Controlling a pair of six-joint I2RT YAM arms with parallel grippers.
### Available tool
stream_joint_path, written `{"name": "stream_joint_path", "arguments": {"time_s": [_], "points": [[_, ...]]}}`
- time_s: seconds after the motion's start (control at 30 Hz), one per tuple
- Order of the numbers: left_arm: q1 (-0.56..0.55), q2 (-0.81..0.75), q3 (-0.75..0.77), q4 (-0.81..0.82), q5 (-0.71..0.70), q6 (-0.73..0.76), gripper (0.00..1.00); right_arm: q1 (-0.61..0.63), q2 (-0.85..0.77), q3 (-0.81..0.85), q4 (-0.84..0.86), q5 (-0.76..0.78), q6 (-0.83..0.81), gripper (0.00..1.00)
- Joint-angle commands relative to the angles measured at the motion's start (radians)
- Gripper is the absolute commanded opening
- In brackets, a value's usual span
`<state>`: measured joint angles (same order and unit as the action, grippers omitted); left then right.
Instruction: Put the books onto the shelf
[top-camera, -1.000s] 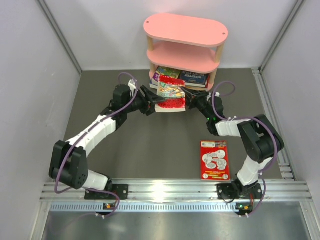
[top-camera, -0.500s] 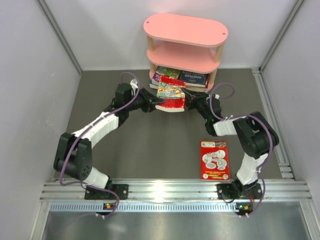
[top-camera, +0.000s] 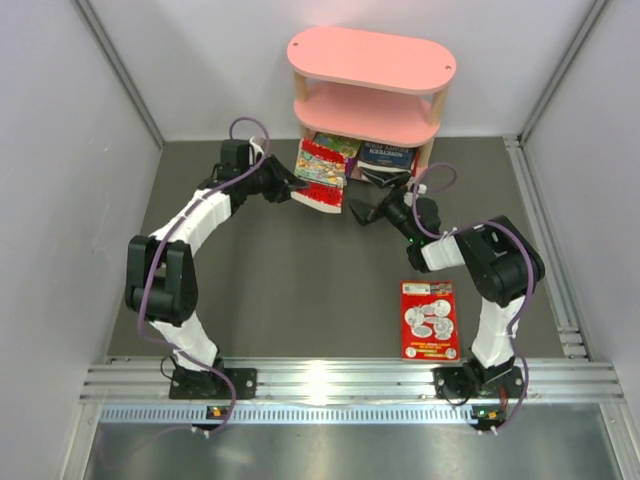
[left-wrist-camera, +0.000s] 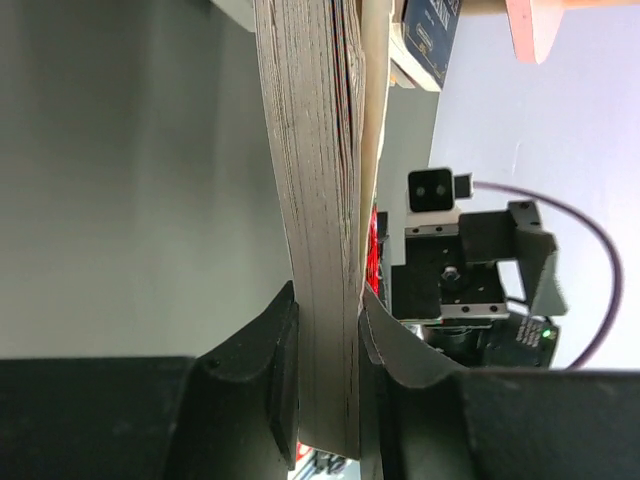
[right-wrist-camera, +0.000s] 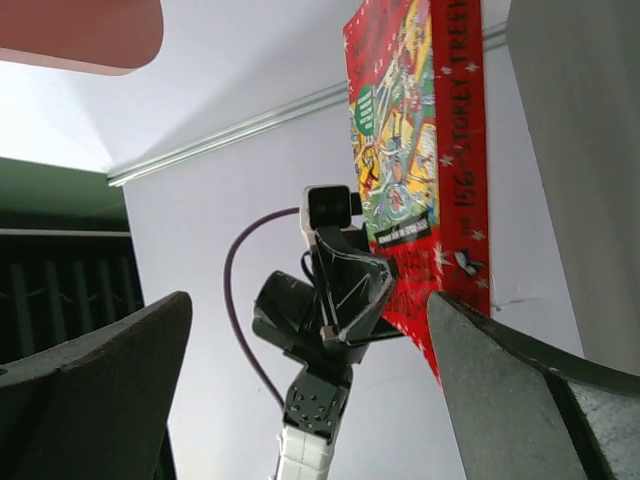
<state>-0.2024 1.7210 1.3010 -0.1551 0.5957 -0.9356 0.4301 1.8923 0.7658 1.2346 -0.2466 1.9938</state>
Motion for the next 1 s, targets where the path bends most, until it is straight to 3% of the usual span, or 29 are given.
{"name": "stream_joint_path", "arguments": {"time_s": [0.0,0.33,0.83,0.87,0.9,0.93,0.97], "points": [[-0.006,0.025,0.089,0.071,0.081,0.086,0.0,0.006,0.033,0.096,0.091,-0.039,0.071,1.0],[0.012,0.212,0.202,0.146,0.093,0.069,0.0,0.006,0.087,0.162,0.063,-0.066,0.069,1.0],[0.067,0.563,0.633,0.088,0.102,0.035,0.0,-0.005,0.097,0.152,0.052,-0.105,0.059,1.0],[0.069,0.6,0.674,0.086,0.108,0.034,0.01,-0.005,0.1,0.152,0.052,-0.103,0.059,1.0],[0.07,0.62,0.699,0.077,0.11,0.029,0.06,-0.007,0.103,0.155,0.052,-0.105,0.06,1.0],[0.07,0.661,0.743,0.074,0.124,0.015,0.17,-0.008,0.105,0.156,0.052,-0.106,0.06,1.0],[0.07,0.681,0.767,0.072,0.134,0.006,0.2,-0.007,0.109,0.158,0.052,-0.106,0.06,1.0]]}}
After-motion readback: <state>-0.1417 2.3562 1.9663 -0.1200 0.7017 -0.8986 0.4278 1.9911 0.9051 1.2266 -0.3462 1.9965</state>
